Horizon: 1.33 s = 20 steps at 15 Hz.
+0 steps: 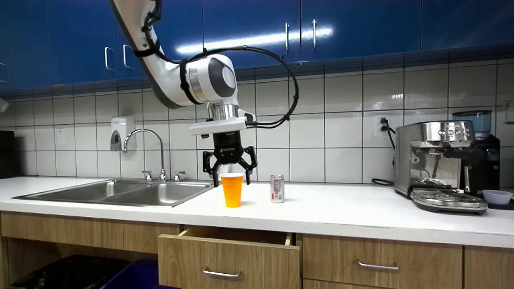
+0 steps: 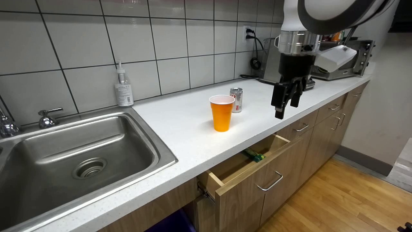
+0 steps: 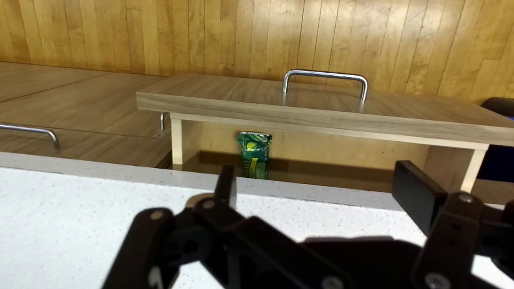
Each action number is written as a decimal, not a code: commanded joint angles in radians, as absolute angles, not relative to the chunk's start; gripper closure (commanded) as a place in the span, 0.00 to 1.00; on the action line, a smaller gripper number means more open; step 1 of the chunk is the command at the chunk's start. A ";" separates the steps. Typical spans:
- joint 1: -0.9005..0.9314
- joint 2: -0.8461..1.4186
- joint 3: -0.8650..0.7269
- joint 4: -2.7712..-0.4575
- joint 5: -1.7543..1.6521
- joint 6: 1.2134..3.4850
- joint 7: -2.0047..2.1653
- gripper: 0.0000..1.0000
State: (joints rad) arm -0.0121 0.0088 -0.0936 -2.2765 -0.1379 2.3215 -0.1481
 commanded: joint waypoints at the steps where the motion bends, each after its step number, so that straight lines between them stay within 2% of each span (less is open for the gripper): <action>1: -0.028 0.018 -0.078 -2.267 -0.138 2.319 -0.147 0.00; 10: -0.028 0.026 -0.078 -2.257 -0.138 2.319 -0.146 0.00; 20: -0.027 0.202 -0.065 -2.206 -0.054 2.499 -0.133 0.00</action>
